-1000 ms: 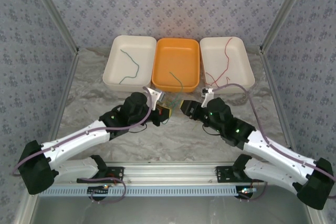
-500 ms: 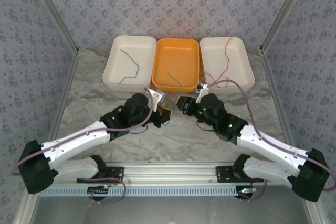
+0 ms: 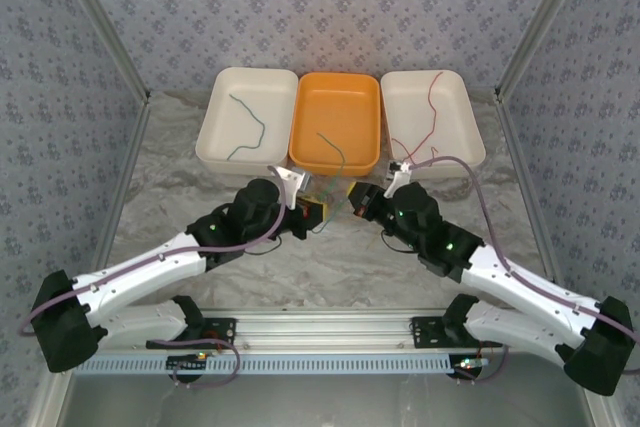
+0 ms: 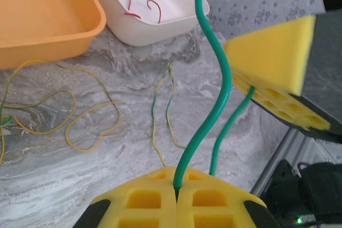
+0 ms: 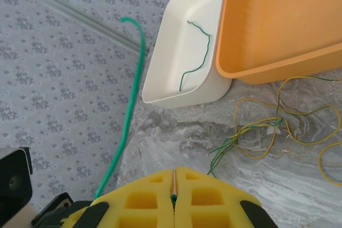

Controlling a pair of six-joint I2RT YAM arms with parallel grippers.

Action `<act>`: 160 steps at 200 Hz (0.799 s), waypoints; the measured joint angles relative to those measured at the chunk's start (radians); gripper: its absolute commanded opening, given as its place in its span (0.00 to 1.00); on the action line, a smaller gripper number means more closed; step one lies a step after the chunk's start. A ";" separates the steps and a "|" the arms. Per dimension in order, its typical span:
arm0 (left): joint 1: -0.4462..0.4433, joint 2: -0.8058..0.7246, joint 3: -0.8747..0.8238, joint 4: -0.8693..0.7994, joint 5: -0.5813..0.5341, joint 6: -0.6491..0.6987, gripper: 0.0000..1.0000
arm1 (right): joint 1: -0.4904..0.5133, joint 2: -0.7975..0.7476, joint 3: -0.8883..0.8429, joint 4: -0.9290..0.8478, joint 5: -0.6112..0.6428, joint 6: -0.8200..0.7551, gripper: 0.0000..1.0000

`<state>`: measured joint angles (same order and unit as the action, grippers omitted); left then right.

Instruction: Untangle the cables

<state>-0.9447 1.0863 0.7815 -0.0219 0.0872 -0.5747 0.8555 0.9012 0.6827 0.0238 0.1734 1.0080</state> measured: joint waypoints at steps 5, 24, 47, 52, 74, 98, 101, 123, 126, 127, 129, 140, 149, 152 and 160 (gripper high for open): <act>0.000 0.000 0.000 0.002 -0.011 -0.007 0.00 | 0.000 -0.007 -0.004 -0.006 0.008 0.007 0.00; 0.000 -0.001 0.000 0.016 -0.061 -0.032 0.00 | 0.000 -0.031 -0.018 -0.035 0.039 0.041 0.00; -0.001 -0.049 -0.031 0.063 -0.138 -0.063 0.00 | -0.007 -0.067 -0.051 -0.074 0.074 0.117 0.00; -0.001 -0.069 -0.043 0.077 -0.155 -0.068 0.00 | -0.013 -0.077 -0.066 -0.073 0.077 0.140 0.00; -0.010 -0.168 -0.108 0.171 -0.230 -0.094 0.00 | -0.034 -0.123 -0.177 -0.033 0.067 0.265 0.00; -0.024 -0.182 -0.179 0.282 -0.273 -0.117 0.00 | -0.034 -0.131 -0.268 0.062 0.038 0.431 0.00; -0.024 -0.182 -0.193 0.302 -0.279 -0.118 0.00 | -0.034 -0.131 -0.276 0.072 0.037 0.447 0.00; -0.024 -0.180 -0.256 0.389 -0.314 -0.134 0.00 | -0.015 -0.131 -0.325 0.118 0.027 0.578 0.00; -0.024 -0.180 -0.260 0.399 -0.317 -0.135 0.00 | -0.010 -0.131 -0.328 0.121 0.027 0.596 0.00; -0.024 -0.179 -0.261 0.403 -0.318 -0.135 0.00 | -0.009 -0.131 -0.329 0.121 0.027 0.600 0.00; -0.024 -0.179 -0.262 0.410 -0.320 -0.135 0.00 | -0.006 -0.131 -0.331 0.123 0.027 0.608 0.00; -0.024 -0.170 -0.262 0.448 -0.325 -0.135 0.00 | 0.013 -0.131 -0.333 0.131 0.032 0.653 0.00; -0.024 -0.162 -0.261 0.479 -0.332 -0.135 0.00 | 0.027 -0.131 -0.333 0.134 0.037 0.680 0.00; -0.024 -0.158 -0.259 0.490 -0.335 -0.134 0.00 | 0.033 -0.130 -0.333 0.134 0.040 0.691 0.00; -0.024 -0.148 -0.255 0.506 -0.338 -0.134 0.00 | 0.045 -0.128 -0.333 0.134 0.047 0.713 0.00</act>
<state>-0.9688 0.9382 0.5266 0.4839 -0.2512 -0.7090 0.9009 0.7731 0.3492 0.1574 0.2199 1.7210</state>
